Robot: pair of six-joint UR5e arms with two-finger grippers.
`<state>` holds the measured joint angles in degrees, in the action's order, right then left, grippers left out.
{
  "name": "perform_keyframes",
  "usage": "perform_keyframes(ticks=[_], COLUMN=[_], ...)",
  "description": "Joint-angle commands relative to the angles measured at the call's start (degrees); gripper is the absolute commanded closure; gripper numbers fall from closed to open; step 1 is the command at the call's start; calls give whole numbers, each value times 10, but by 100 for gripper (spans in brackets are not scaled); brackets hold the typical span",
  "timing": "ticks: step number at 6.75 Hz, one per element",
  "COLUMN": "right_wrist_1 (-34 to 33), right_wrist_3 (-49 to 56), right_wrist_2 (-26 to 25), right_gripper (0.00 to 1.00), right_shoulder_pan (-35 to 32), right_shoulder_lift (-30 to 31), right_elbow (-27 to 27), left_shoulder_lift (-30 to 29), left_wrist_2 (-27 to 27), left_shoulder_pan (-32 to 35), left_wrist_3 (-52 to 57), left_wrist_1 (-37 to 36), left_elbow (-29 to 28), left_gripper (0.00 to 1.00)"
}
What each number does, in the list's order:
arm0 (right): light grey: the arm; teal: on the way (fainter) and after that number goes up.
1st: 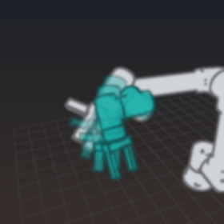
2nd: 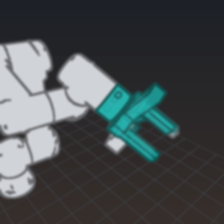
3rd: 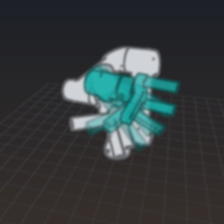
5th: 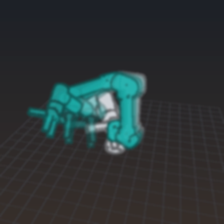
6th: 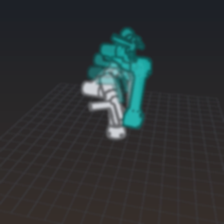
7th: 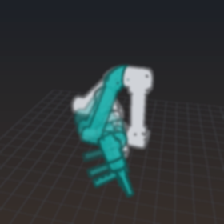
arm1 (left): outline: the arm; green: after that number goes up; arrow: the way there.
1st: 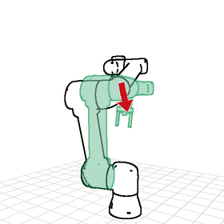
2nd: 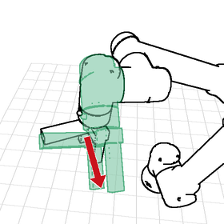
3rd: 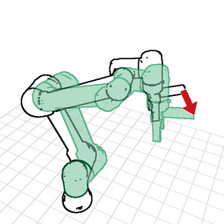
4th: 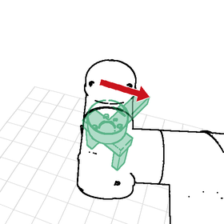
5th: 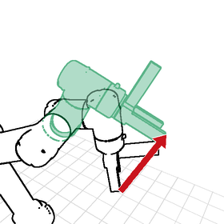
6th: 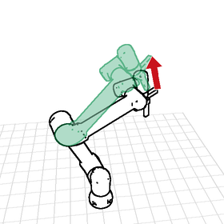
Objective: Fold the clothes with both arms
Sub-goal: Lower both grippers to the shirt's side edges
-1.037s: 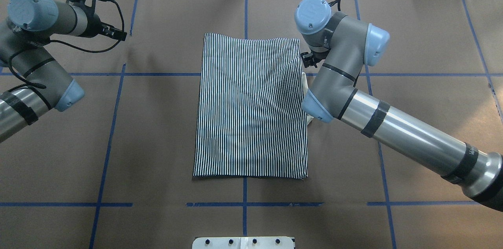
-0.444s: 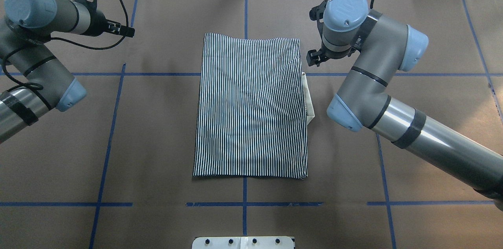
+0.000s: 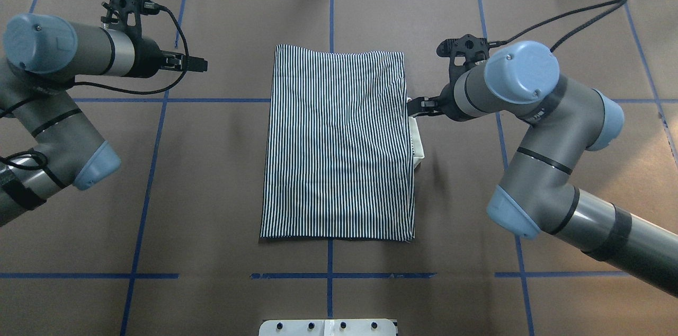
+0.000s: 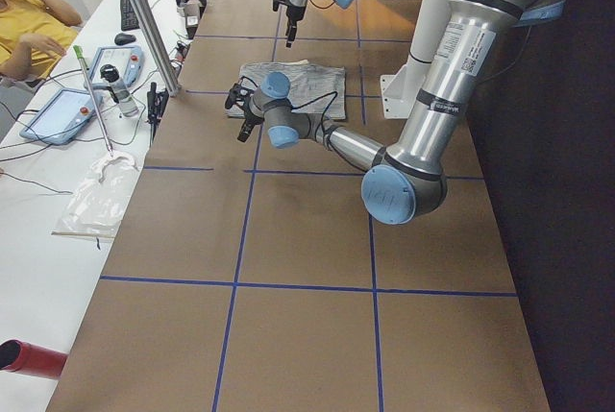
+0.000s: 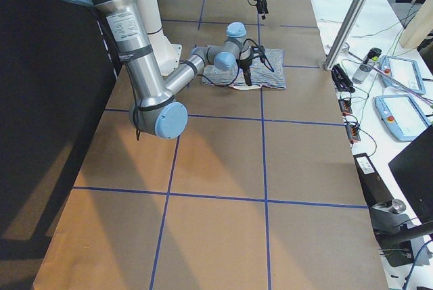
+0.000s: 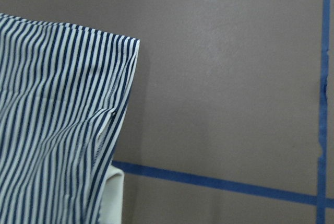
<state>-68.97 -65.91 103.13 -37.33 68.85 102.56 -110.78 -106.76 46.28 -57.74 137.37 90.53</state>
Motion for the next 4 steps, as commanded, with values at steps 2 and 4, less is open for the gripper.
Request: perform_keyframes(ticks=[2,4], right_wrist_1=[70,69], right_wrist_3=[-173,-181], right_wrist_2=[-77,-79], right_gripper=[0,0], right_shoulder_pan=[59,60], right_shoulder_lift=[60,63], right_elbow=[77,79], left_shoulder_lift=[49,10], left_wrist_2=[82,165], left_shoulder_pan=[-134,-242], left_wrist_3=[-201,-273], left_wrist_1=[-56,-278], left_elbow=[142,205], left_gripper=[0,0])
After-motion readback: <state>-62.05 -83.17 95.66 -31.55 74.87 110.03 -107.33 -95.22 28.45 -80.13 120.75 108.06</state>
